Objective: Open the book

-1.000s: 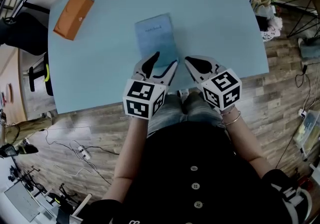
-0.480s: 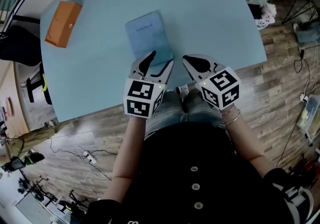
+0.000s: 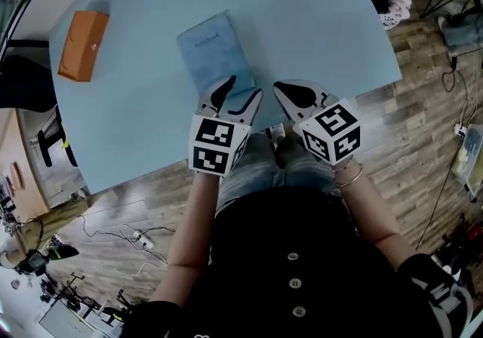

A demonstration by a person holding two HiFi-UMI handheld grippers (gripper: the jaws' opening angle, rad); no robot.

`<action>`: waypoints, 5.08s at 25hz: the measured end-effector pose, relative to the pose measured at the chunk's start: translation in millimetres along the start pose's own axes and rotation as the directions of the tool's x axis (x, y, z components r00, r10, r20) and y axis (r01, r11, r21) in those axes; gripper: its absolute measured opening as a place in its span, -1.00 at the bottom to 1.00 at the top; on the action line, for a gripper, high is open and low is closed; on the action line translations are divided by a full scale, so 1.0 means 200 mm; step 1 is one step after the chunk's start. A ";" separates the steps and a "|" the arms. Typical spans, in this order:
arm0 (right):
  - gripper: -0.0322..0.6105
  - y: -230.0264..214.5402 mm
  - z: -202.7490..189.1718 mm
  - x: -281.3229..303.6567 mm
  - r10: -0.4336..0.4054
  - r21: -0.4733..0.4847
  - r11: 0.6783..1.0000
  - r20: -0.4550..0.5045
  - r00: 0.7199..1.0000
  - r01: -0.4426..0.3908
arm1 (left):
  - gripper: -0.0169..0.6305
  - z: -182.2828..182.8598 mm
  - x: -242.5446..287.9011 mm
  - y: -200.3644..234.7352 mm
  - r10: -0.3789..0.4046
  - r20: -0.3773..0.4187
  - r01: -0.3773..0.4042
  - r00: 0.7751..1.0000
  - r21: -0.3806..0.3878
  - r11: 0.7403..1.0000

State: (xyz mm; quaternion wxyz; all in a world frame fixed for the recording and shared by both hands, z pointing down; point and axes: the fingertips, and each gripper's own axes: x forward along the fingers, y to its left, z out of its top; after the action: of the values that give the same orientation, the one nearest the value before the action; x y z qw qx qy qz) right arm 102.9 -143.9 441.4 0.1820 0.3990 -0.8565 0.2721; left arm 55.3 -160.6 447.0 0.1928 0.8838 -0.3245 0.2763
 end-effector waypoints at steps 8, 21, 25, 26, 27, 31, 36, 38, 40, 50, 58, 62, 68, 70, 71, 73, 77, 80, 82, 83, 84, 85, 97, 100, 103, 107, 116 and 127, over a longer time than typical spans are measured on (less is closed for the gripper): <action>-0.89 -0.02 -0.02 0.02 -0.004 0.025 1.000 0.000 1.000 0.004 | -0.23 -0.06 0.06 0.01 0.031 -0.071 -0.023 0.997 0.113 0.993; -0.89 -0.05 -0.13 0.03 -0.003 0.083 0.997 -0.026 1.000 0.005 | -0.37 -0.13 0.17 -0.01 0.046 -0.119 -0.021 0.992 0.199 0.980; -0.89 -0.07 -0.15 0.04 -0.012 0.094 0.995 -0.030 0.999 0.015 | -0.38 -0.16 0.20 0.00 0.064 -0.147 -0.025 0.987 0.248 0.968; -0.89 -0.07 -0.16 0.04 -0.014 0.098 0.995 -0.029 0.999 0.017 | -0.39 -0.17 0.20 0.01 0.070 -0.155 -0.027 0.985 0.264 0.964; -0.89 -0.08 -0.16 0.04 -0.014 0.102 0.995 -0.028 0.999 0.017 | -0.40 -0.18 0.21 0.01 0.075 -0.160 -0.029 0.984 0.274 0.961; -0.89 -0.07 -0.19 0.05 -0.004 0.112 0.994 -0.036 0.999 0.008 | -0.47 -0.19 0.21 0.02 0.083 -0.171 -0.029 0.982 0.299 0.954; -0.89 -0.06 -0.22 0.06 0.002 0.125 0.992 -0.044 0.999 0.004 | -0.49 -0.22 0.23 0.01 0.080 -0.195 -0.010 0.978 0.334 0.942; -0.89 -0.05 -0.23 0.06 0.003 0.124 0.992 -0.048 0.999 0.003 | -0.50 -0.23 0.24 0.01 0.082 -0.200 -0.010 0.976 0.339 0.941; -0.89 -0.05 -0.24 0.07 0.005 0.124 0.992 -0.054 0.999 0.002 | -0.51 -0.23 0.25 0.02 0.093 -0.200 -0.019 0.975 0.341 0.940; -0.89 -0.05 -0.27 0.10 0.009 0.125 0.992 -0.068 0.998 0.000 | -0.54 -0.26 0.28 0.03 0.094 -0.215 -0.011 0.972 0.361 0.933; -0.89 -0.07 -0.26 0.11 -0.008 0.141 0.990 -0.055 0.998 0.016 | -0.55 -0.27 0.29 0.03 0.074 -0.217 0.005 0.973 0.344 0.939; -0.89 -0.08 -0.26 0.12 -0.015 0.145 0.989 -0.042 0.999 0.021 | -0.56 -0.28 0.30 0.03 0.074 -0.224 0.006 0.972 0.336 0.942; -0.89 -0.08 -0.24 0.11 -0.017 0.145 0.989 -0.040 0.999 0.022 | -0.57 -0.27 0.29 0.02 0.049 -0.233 0.029 0.971 0.321 0.947; -0.89 -0.08 -0.24 0.11 -0.017 0.144 0.989 -0.040 0.999 0.023 | -0.59 -0.27 0.29 0.03 0.038 -0.235 0.038 0.971 0.310 0.950; -0.89 -0.08 -0.24 0.12 -0.018 0.144 0.989 -0.040 0.999 0.023 | -0.59 -0.27 0.29 0.03 0.031 -0.236 0.043 0.971 0.303 0.952; -0.89 -0.08 -0.25 0.11 -0.014 0.144 0.989 -0.040 0.999 0.020 | -0.61 -0.27 0.29 0.02 0.012 -0.238 0.058 0.971 0.284 0.957; -0.89 -0.07 -0.24 0.11 -0.004 0.141 0.990 -0.042 0.999 0.010 | -0.66 -0.27 0.29 0.01 -0.059 -0.237 0.112 0.970 0.220 0.969; -0.89 -0.06 -0.23 0.11 -0.003 0.136 0.991 -0.040 0.999 0.009 | -0.82 -0.25 0.27 0.00 -0.104 -0.233 0.146 0.967 0.171 0.975; -0.89 -0.07 -0.23 0.11 -0.002 0.131 0.991 -0.039 0.999 0.007 | -0.84 -0.24 0.27 -0.01 -0.106 -0.227 0.143 0.968 0.154 0.978; -0.89 -0.07 -0.22 0.10 -0.002 0.129 0.992 -0.038 0.999 0.007 | -0.84 -0.24 0.28 -0.01 -0.103 -0.227 0.139 0.969 0.149 0.979; -0.89 -0.08 -0.22 0.10 -0.002 0.127 0.992 -0.037 0.999 0.006 | -0.85 -0.24 0.28 -0.01 -0.099 -0.227 0.135 0.969 0.147 0.980; -0.89 -0.08 -0.21 0.09 -0.002 0.125 0.992 -0.035 0.999 0.006 | -0.86 -0.24 0.28 -0.01 -0.095 -0.228 0.131 0.969 0.149 0.980; -0.89 -0.05 -0.15 0.08 0.032 0.082 0.996 -0.019 0.999 -0.030 | -0.90 -0.18 0.20 -0.03 0.018 -0.178 0.028 0.984 0.250 0.968; -0.89 -0.04 -0.14 0.07 0.042 0.067 0.997 -0.019 0.999 -0.041 | -0.90 -0.15 0.17 -0.03 0.023 -0.157 0.019 0.987 0.259 0.966; -0.89 -0.03 -0.12 0.07 0.050 0.057 0.997 -0.018 0.999 -0.049 | -0.90 -0.12 0.14 -0.02 0.023 -0.137 0.014 0.990 0.263 0.965; -0.89 -0.02 -0.09 0.08 0.068 0.034 0.997 -0.020 0.997 -0.067 | -0.91 -0.09 0.10 -0.01 0.036 -0.103 -0.009 0.994 0.255 0.967; -0.89 0.02 0.00 0.11 0.135 -0.034 0.990 -0.019 0.991 -0.135 | -0.91 0.01 -0.05 0.02 0.083 -0.002 -0.080 0.997 0.223 0.971; -0.89 0.15 0.06 0.16 0.229 -0.121 0.965 -0.038 0.973 -0.232 | -0.91 0.06 -0.26 0.11 0.218 0.111 -0.233 0.969 0.146 0.961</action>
State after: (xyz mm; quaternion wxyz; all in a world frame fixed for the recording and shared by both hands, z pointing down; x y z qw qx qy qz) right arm 58.1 -153.9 440.1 0.1836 0.2812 -0.9103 0.2420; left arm 11.6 -157.4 408.7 0.0739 0.8655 -0.4091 0.2795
